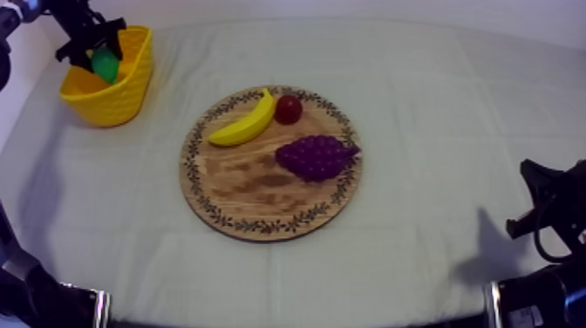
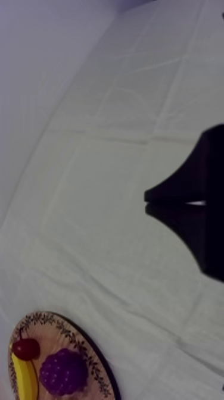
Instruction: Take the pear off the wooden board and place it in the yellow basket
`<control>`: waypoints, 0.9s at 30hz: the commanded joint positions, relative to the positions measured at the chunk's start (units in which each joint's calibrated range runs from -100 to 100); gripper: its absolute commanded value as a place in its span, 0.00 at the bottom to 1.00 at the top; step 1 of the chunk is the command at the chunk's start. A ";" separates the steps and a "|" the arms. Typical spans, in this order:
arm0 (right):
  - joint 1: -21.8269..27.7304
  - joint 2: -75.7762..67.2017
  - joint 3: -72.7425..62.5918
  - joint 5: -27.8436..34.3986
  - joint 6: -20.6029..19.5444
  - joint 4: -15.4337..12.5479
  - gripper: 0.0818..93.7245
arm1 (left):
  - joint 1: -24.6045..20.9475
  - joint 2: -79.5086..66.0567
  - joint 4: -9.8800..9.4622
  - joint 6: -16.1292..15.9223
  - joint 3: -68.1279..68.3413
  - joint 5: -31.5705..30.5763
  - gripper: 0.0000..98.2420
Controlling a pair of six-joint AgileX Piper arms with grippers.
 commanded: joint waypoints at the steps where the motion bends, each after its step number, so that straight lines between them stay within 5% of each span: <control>1: 0.01 -0.03 -0.02 -0.01 0.00 -0.01 0.00 | -0.06 0.87 0.02 -0.04 -0.45 -0.02 0.59; 14: 0.01 -0.03 -0.02 -0.01 0.00 -0.01 0.00 | -0.38 2.40 0.10 -0.21 -1.77 -0.07 0.92; 27: 0.01 -0.03 -0.02 -0.01 0.00 -0.01 0.00 | -0.51 1.36 0.38 -0.07 -0.16 -0.07 0.97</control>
